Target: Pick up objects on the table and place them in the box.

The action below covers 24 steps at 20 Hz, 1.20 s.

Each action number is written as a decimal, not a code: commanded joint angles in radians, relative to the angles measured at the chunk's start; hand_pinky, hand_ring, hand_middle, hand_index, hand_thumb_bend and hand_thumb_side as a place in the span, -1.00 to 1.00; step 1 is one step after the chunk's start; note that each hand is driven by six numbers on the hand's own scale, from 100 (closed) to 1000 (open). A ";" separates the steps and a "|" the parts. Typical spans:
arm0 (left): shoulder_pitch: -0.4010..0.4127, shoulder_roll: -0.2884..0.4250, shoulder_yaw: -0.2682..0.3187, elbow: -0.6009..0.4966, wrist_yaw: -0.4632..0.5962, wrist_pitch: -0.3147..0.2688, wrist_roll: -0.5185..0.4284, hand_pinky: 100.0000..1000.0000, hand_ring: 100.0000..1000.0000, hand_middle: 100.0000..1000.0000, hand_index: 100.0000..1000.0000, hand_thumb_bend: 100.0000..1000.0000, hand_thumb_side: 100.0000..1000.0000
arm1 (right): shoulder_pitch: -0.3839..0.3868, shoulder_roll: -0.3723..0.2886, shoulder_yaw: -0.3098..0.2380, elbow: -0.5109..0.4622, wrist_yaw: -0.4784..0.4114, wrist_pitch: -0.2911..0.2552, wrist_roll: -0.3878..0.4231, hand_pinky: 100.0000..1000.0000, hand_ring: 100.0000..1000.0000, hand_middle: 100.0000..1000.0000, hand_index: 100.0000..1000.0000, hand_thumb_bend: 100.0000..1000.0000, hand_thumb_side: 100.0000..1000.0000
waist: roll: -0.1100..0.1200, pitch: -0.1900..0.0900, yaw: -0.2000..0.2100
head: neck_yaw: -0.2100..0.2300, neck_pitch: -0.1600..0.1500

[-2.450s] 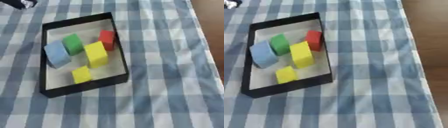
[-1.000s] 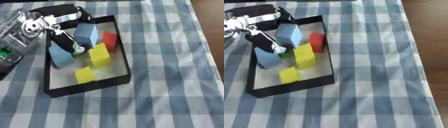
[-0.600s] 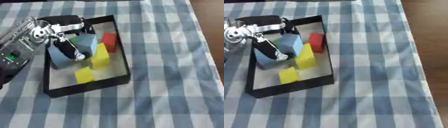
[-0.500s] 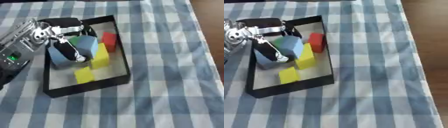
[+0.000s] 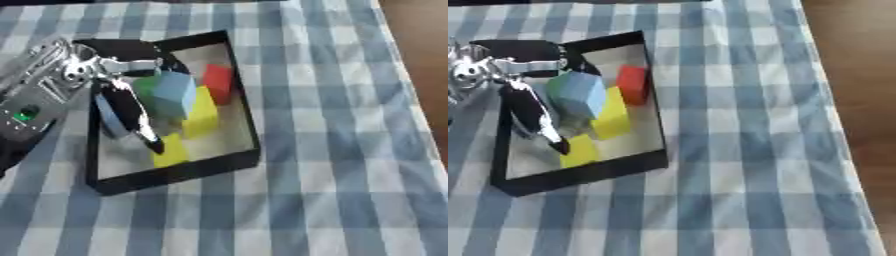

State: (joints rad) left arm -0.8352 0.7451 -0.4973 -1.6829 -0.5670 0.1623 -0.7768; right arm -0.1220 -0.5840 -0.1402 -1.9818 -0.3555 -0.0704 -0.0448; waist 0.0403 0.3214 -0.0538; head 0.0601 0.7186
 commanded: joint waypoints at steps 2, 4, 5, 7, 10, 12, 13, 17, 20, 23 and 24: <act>-0.004 0.029 0.046 -0.036 -0.017 -0.006 0.014 0.76 0.73 0.61 0.86 1.00 -0.26 | -0.002 -0.017 -0.006 -0.018 0.001 -0.003 0.001 0.90 0.39 0.38 0.65 -1.00 -0.03 | -0.010 -0.040 0.008 | -0.015 0.000; 0.016 0.053 0.091 -0.081 -0.026 0.001 0.042 0.76 0.73 0.61 0.86 1.00 -0.28 | 0.001 -0.017 -0.007 -0.018 0.000 -0.004 0.000 0.90 0.39 0.38 0.65 -1.00 -0.03 | -0.011 -0.041 0.013 | -0.026 0.001; 0.027 0.065 0.115 -0.105 -0.031 0.005 0.056 0.76 0.73 0.60 0.86 1.00 -0.31 | 0.002 -0.017 -0.008 -0.018 -0.001 -0.005 0.000 0.90 0.39 0.38 0.65 -1.00 -0.03 | -0.012 -0.042 0.015 | -0.030 0.002; 0.053 0.094 0.165 -0.155 -0.040 0.018 0.087 0.76 0.72 0.60 0.85 0.98 -0.33 | 0.006 -0.017 -0.010 -0.018 0.000 -0.005 -0.002 0.90 0.39 0.38 0.65 -1.00 -0.03 | -0.012 -0.043 0.020 | -0.036 0.003; 0.099 0.130 0.238 -0.228 -0.023 0.040 0.132 0.74 0.71 0.59 0.84 0.90 -0.35 | 0.007 -0.018 -0.011 -0.018 0.000 -0.006 -0.003 0.90 0.39 0.38 0.65 -1.00 -0.03 | -0.014 -0.045 0.022 | -0.042 0.003; 0.126 0.146 0.285 -0.275 -0.002 0.065 0.161 0.71 0.70 0.58 0.83 0.72 -0.27 | 0.009 -0.019 -0.013 -0.018 -0.002 -0.009 -0.005 0.90 0.39 0.38 0.65 -1.00 -0.03 | -0.018 -0.047 0.026 | -0.049 0.004; 0.138 0.149 0.308 -0.295 0.009 0.078 0.176 0.68 0.68 0.55 0.81 0.40 -0.23 | 0.010 -0.019 -0.014 -0.018 -0.003 -0.011 -0.006 0.90 0.40 0.38 0.65 -1.00 -0.04 | -0.019 -0.048 0.027 | -0.052 0.004; 0.176 0.100 0.405 -0.316 0.065 0.137 0.235 0.51 0.58 0.46 0.67 -0.37 -0.13 | 0.006 -0.020 -0.022 -0.018 -0.013 -0.019 -0.016 0.90 0.40 0.38 0.65 -1.00 -0.04 | -0.030 -0.055 0.043 | -0.068 0.009; 0.223 0.040 0.473 -0.309 0.107 0.179 0.277 0.38 0.50 0.41 0.63 -0.69 -0.08 | -0.003 -0.020 -0.028 -0.018 -0.017 -0.024 -0.029 0.90 0.41 0.39 0.65 -1.00 -0.04 | -0.040 -0.060 0.060 | -0.085 0.010; 0.272 -0.031 0.545 -0.301 0.149 0.223 0.321 0.32 0.46 0.46 0.63 -0.92 0.11 | -0.017 -0.020 -0.027 -0.018 -0.019 -0.022 -0.040 0.91 0.43 0.41 0.67 -1.00 -0.06 | -0.050 -0.067 0.071 | -0.092 0.013; 0.290 -0.056 0.571 -0.299 0.165 0.239 0.337 0.32 0.46 0.46 0.63 -0.94 0.16 | -0.023 -0.019 -0.024 -0.018 -0.021 -0.019 -0.041 0.91 0.44 0.41 0.67 -1.00 -0.06 | -0.053 -0.070 0.072 | -0.091 0.014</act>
State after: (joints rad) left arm -0.5387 0.6968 0.0319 -1.9776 -0.4211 0.3848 -0.4594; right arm -0.1365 -0.5840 -0.1539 -1.9818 -0.3700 -0.0892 -0.0797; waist -0.0015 0.2860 0.0190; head -0.0274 0.7289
